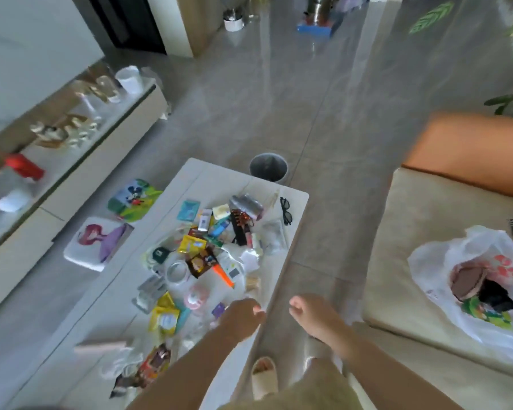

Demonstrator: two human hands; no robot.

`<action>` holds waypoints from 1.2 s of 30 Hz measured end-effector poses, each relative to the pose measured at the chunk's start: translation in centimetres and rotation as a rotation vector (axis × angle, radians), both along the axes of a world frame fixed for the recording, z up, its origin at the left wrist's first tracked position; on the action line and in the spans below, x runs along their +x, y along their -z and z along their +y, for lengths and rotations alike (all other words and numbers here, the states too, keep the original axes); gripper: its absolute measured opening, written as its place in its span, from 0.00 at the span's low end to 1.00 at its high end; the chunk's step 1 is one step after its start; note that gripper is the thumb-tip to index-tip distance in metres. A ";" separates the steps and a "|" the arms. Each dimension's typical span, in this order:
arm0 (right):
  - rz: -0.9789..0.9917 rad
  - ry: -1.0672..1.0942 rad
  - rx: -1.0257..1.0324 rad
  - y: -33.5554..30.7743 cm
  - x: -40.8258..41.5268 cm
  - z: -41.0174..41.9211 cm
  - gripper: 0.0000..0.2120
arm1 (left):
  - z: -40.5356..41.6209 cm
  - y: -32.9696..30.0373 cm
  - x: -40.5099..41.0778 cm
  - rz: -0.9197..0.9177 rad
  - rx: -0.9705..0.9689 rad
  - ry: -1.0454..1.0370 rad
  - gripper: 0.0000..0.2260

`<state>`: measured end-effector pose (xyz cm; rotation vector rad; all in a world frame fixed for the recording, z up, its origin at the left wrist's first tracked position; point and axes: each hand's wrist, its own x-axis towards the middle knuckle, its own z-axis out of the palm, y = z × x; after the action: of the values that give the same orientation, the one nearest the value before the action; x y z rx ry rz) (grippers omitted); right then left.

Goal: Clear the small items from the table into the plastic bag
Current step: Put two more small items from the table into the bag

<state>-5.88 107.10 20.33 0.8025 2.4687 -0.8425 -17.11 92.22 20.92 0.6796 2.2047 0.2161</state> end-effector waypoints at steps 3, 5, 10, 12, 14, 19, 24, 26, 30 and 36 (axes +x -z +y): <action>-0.034 -0.101 -0.029 0.3 -0.3 -3.0 0.15 | -4.8 0.1 0.8 0.017 -0.022 -0.114 0.17; -0.051 -0.172 -0.032 0.3 -0.8 -4.6 0.14 | -7.7 0.6 1.4 0.026 -0.044 -0.172 0.17; -0.117 -0.332 -0.063 0.4 -2.2 -7.2 0.15 | -13.3 2.0 4.2 -0.053 -0.090 -0.488 0.14; -0.121 -0.392 -0.083 1.2 -2.7 -8.2 0.15 | -14.8 2.3 5.6 -0.086 -0.109 -0.629 0.13; -0.129 -0.451 -0.120 2.1 -3.1 -9.4 0.14 | -16.1 2.9 7.1 -0.118 -0.122 -0.726 0.12; -0.177 -0.523 -0.180 4.2 -3.7 -12.8 0.13 | -18.8 4.1 10.4 -0.156 -0.150 -0.858 0.14; -0.217 -0.586 -0.193 5.8 -4.1 -16.9 0.12 | -22.3 5.2 12.7 -0.234 -0.147 -0.958 0.12; -0.241 -0.603 -0.199 6.7 -4.0 -18.7 0.12 | -24.1 5.9 13.1 -0.247 -0.147 -0.997 0.12; -0.284 -0.640 -0.180 9.2 -3.9 -22.8 0.12 | -27.8 7.5 12.8 -0.278 -0.129 -1.035 0.14; -0.295 -0.630 -0.173 13.4 -3.7 -29.1 0.14 | -33.2 11.5 11.7 -0.293 -0.119 -1.010 0.16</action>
<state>-9.59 78.01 6.91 0.0563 2.1459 -0.6299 -5.38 58.99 9.46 -0.5524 2.0620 0.6327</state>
